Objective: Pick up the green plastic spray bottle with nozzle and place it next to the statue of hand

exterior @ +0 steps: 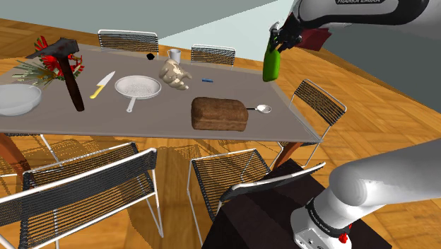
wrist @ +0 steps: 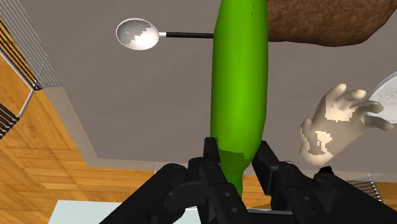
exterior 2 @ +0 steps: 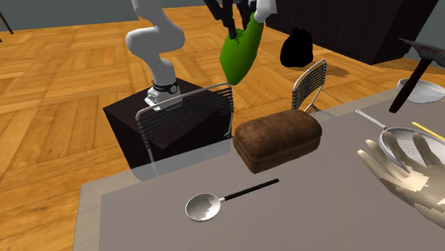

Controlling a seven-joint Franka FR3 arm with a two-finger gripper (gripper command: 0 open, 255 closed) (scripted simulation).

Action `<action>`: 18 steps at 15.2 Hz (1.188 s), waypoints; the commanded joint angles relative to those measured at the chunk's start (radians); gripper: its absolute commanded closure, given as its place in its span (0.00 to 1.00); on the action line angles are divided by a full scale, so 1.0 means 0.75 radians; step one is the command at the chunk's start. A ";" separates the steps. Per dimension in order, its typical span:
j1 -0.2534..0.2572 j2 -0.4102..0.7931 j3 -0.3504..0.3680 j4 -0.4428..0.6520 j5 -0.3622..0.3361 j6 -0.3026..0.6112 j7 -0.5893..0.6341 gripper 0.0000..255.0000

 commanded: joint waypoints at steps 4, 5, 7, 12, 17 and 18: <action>0.013 0.129 0.129 0.089 -0.064 0.023 0.181 1.00; 0.015 0.159 0.155 0.114 -0.081 0.023 0.219 1.00; 0.021 0.224 0.205 0.170 -0.121 0.020 0.295 1.00; 0.049 0.407 0.317 0.340 -0.248 -0.010 0.488 1.00; 0.116 0.623 0.395 0.559 -0.403 -0.081 0.673 1.00; 0.135 0.670 0.406 0.610 -0.435 -0.099 0.706 1.00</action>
